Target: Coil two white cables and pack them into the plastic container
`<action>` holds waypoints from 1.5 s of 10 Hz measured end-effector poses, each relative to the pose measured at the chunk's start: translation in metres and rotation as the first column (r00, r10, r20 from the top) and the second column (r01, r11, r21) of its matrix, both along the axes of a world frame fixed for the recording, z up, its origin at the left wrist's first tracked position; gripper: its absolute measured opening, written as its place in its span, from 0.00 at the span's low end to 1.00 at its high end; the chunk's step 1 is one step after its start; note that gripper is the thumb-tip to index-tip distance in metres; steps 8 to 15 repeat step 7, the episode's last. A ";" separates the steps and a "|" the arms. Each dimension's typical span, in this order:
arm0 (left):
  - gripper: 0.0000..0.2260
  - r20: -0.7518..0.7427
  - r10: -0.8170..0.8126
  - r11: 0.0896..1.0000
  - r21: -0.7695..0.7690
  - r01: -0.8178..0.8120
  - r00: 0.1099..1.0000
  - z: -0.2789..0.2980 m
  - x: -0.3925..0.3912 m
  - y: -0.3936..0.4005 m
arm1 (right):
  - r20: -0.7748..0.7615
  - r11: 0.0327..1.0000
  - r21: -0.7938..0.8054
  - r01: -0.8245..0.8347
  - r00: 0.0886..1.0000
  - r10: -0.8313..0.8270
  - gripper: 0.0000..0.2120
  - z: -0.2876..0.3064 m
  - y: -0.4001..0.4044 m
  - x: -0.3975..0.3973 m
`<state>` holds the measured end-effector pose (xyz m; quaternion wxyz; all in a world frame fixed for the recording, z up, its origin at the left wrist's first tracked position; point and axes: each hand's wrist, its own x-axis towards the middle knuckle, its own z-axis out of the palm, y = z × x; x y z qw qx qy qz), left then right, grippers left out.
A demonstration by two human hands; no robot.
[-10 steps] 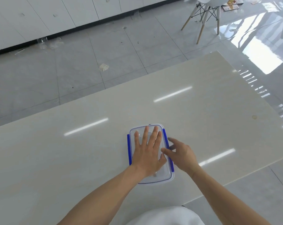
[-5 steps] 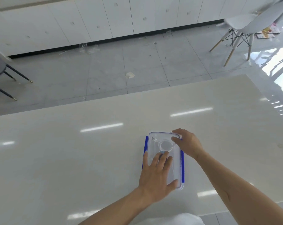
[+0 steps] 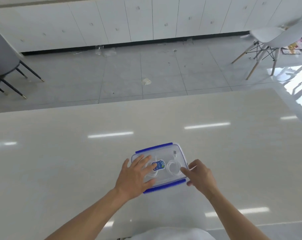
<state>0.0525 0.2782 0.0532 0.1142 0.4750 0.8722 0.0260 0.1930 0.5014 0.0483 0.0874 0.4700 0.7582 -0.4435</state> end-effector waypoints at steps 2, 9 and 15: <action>0.29 0.090 0.034 0.998 -0.054 -0.029 0.995 -0.006 -0.032 -0.052 | -0.038 0.997 -0.048 -0.067 0.997 0.065 0.14 0.004 -0.047 -0.006; 0.19 0.365 0.127 0.992 -0.057 -0.114 0.922 0.044 -0.062 -0.079 | 0.265 0.813 0.340 -0.473 0.877 0.400 0.17 0.060 -0.048 -0.042; 0.19 0.365 0.127 0.992 -0.057 -0.114 0.922 0.044 -0.062 -0.079 | 0.265 0.813 0.340 -0.473 0.877 0.400 0.17 0.060 -0.048 -0.042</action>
